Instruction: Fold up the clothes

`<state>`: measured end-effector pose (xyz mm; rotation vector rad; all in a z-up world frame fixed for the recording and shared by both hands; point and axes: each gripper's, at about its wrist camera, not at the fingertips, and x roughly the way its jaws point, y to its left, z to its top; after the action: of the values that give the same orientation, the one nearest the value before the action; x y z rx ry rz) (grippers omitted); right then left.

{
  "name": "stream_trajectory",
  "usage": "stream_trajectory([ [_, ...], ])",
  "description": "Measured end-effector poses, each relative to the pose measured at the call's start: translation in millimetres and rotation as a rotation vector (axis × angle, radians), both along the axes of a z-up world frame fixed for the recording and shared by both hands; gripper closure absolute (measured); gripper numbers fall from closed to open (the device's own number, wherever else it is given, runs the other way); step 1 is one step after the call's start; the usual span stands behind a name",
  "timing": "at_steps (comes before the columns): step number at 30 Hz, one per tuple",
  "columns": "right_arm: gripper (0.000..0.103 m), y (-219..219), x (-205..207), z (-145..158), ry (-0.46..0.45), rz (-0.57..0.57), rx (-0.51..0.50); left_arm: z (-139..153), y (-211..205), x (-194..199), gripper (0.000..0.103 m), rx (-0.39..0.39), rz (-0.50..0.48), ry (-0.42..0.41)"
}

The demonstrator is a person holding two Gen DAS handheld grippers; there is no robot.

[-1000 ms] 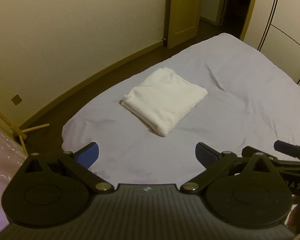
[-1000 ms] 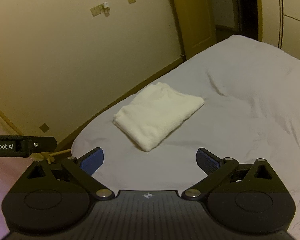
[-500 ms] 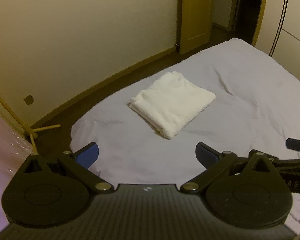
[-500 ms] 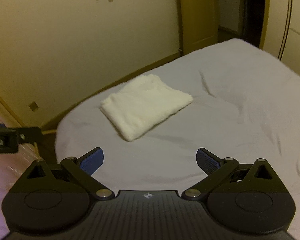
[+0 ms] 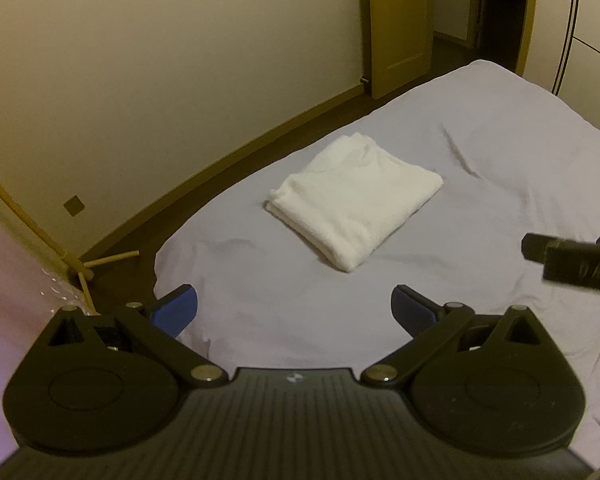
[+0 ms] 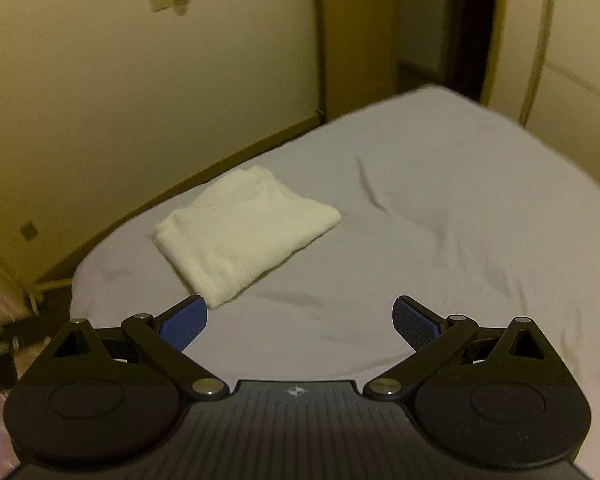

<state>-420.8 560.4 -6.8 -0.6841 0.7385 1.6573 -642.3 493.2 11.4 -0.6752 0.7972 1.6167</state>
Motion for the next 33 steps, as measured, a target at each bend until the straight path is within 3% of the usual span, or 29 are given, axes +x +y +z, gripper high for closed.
stream_trajectory([
  [5,0.001,14.6,10.4,-5.7,0.005,-0.042,-0.036,-8.5,8.4,-2.2,0.001,-0.026,0.012,-0.009],
  [13,0.001,22.7,0.3,-12.0,-0.083,-0.048,-0.042,-20.1,28.2,-7.3,0.001,-0.047,0.049,-0.051],
  [24,0.001,46.5,-3.3,-25.8,-0.047,-0.052,-0.102,-40.6,54.2,-12.5,0.001,-0.106,0.054,-0.065],
  [33,0.001,61.4,-17.5,-40.7,-0.069,-0.005,-0.15,-54.3,75.9,-15.7,0.001,-0.138,0.054,-0.065],
])
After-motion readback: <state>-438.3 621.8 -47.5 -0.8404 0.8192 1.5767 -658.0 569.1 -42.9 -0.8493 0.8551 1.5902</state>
